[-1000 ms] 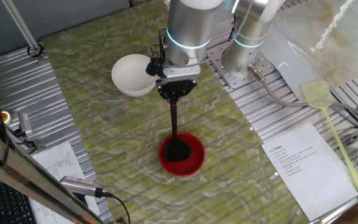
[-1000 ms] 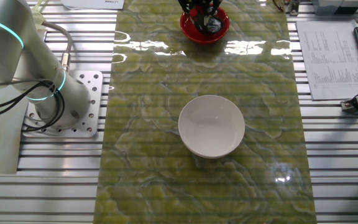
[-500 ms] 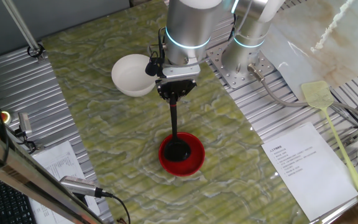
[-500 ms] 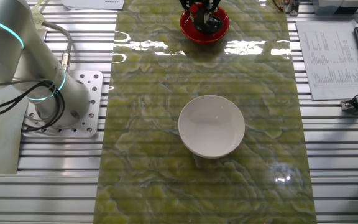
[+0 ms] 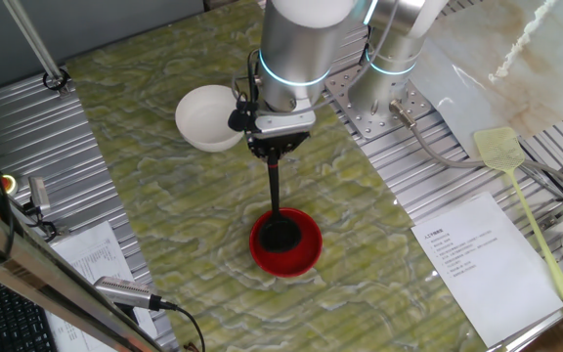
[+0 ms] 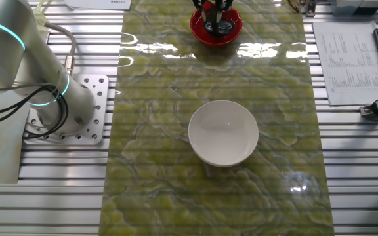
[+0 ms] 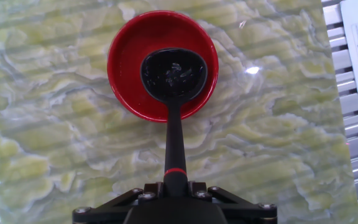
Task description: Scoop water with a large spoon from one bowl to another
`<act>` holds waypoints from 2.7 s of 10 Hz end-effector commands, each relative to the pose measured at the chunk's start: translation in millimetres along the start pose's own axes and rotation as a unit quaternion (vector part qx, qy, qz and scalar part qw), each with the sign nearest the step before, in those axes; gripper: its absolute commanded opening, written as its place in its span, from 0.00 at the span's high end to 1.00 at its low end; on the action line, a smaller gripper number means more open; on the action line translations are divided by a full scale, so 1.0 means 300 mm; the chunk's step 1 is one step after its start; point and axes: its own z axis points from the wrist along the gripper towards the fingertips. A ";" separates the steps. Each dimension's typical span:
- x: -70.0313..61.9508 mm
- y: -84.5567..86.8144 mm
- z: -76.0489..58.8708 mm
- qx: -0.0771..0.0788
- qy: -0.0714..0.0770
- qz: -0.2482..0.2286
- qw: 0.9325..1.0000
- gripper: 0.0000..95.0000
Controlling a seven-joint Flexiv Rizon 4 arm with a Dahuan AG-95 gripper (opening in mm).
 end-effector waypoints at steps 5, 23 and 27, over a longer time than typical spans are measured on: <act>-0.017 -0.007 -0.020 -0.007 0.011 0.000 1.000 1.00; -0.037 -0.011 -0.049 -0.016 0.042 -0.008 0.999 1.00; -0.037 -0.011 -0.049 -0.016 0.046 -0.011 0.999 1.00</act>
